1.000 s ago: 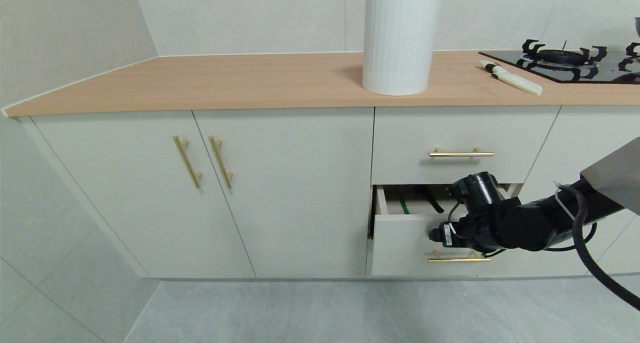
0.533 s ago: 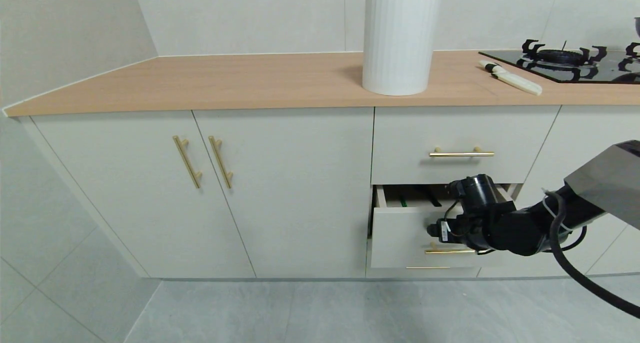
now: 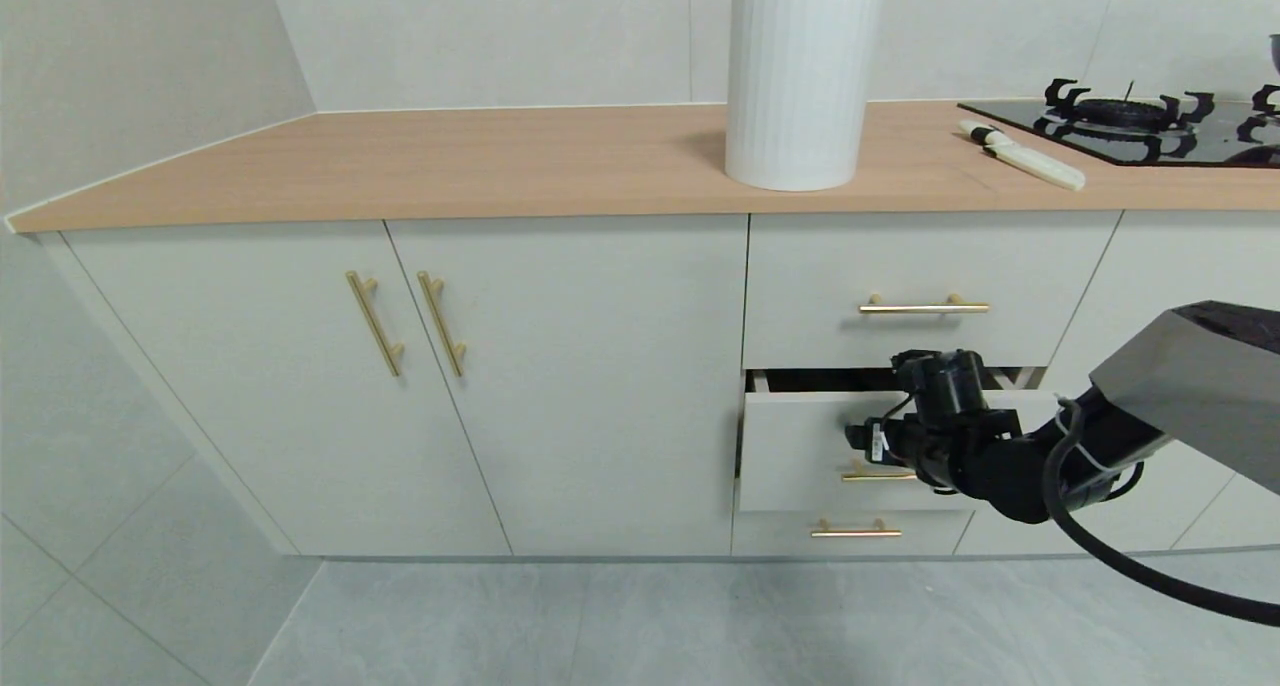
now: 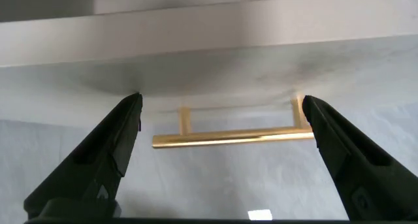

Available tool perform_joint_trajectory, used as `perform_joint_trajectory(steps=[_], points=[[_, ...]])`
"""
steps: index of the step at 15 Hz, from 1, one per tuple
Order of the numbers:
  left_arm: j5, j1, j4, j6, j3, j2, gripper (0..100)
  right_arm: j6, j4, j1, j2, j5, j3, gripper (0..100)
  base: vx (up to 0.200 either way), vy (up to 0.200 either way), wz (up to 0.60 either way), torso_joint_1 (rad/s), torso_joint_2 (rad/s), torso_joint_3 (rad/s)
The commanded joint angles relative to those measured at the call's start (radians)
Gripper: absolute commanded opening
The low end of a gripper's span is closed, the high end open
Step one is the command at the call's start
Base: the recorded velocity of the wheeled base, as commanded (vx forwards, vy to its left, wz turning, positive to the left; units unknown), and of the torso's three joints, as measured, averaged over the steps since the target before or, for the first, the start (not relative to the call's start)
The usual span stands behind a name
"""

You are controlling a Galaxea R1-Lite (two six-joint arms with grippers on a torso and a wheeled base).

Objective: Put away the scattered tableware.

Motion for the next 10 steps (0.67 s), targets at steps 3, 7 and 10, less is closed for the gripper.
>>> perform_joint_trajectory(steps=[3, 7, 10], points=[[0.0, 0.0, 0.0, 0.0, 0.0, 0.0, 100, -0.007, -0.108, -0.016, 0.079, -0.032, -0.017, 100, 0.0, 0.0, 0.0, 0.0, 0.0, 0.0], [0.0, 0.0, 0.0, 0.0, 0.0, 0.0, 100, -0.005, -0.14, -0.037, 0.105, -0.034, -0.04, 100, 0.0, 0.0, 0.0, 0.0, 0.0, 0.0], [0.0, 0.0, 0.0, 0.0, 0.0, 0.0, 100, -0.004, -0.163, -0.059, 0.128, -0.039, -0.072, 100, 0.0, 0.0, 0.0, 0.0, 0.0, 0.0]])
